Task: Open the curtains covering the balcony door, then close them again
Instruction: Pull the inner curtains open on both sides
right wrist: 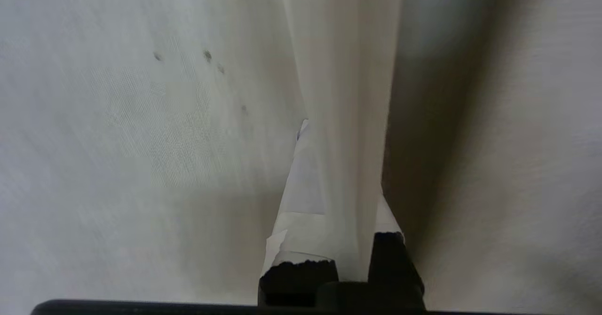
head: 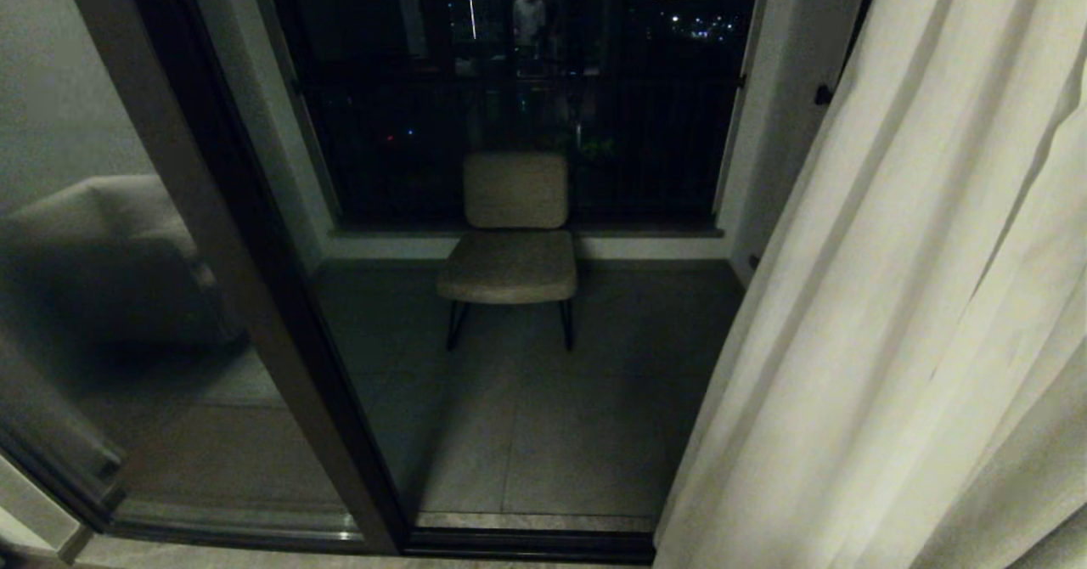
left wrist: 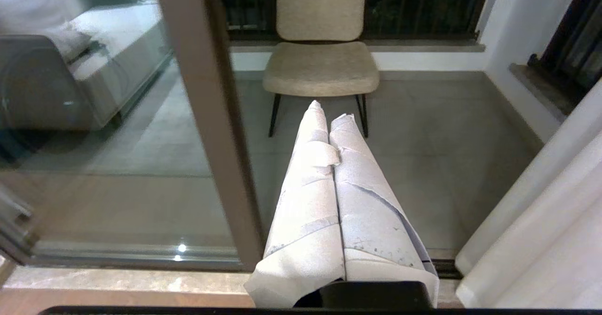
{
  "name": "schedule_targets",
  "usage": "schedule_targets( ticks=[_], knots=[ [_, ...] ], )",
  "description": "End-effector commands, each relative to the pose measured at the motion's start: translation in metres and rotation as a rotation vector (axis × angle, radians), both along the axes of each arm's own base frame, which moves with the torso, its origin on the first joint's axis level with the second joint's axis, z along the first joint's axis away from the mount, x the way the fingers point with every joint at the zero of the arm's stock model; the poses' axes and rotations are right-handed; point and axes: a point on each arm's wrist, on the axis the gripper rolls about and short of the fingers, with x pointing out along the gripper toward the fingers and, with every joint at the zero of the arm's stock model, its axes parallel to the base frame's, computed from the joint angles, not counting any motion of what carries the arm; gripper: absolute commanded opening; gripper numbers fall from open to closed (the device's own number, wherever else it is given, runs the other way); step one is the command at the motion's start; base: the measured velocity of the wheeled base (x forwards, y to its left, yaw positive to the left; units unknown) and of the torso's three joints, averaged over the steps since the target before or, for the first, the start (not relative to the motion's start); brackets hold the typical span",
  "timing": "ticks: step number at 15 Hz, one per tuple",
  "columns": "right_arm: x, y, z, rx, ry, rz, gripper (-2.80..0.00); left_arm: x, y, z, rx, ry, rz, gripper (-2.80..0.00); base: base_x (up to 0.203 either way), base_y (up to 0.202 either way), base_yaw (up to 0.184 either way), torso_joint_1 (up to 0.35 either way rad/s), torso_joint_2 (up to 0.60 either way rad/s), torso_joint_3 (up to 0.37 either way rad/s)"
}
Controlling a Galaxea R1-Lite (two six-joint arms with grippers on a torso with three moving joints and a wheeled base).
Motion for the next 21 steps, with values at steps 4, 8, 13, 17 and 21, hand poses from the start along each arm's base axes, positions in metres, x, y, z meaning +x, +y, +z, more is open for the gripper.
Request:
schedule_targets(
  ticks=[4, 8, 13, 17, 21],
  knots=[
    [0.000, 0.000, 0.000, -0.002, -0.004, 0.000, -2.80, 0.000, 0.000, 0.000, 0.002, 0.000, 0.000, -2.80, 0.000, -0.192, 0.000, 0.002, 0.00, 0.002],
    [-0.001, 0.000, 0.002, -0.002, -0.007, 0.001, -2.80, 0.000, 0.000, 0.000, 0.002, 0.000, 0.000, -2.80, 0.000, -0.111, -0.002, 0.002, 0.00, 0.001],
    [-0.002, 0.001, 0.002, -0.002, -0.008, 0.001, -2.80, 0.000, 0.000, 0.000, 0.002, 0.000, 0.001, -2.80, 0.000, 0.000, 0.000, 0.000, 0.00, 0.000],
    [-0.005, 0.003, 0.008, -0.010, -0.026, 0.003, -2.80, 0.000, 0.000, 0.000, 0.002, 0.000, 0.001, -2.80, 0.000, 0.000, 0.000, 0.000, 0.00, 0.000],
    [-0.007, 0.001, 0.021, -0.027, -0.064, -0.005, -2.80, 0.000, 0.000, 0.000, 0.002, 0.000, 0.001, -2.80, 0.000, 0.000, 0.000, 0.000, 0.00, 0.000]
  ],
)
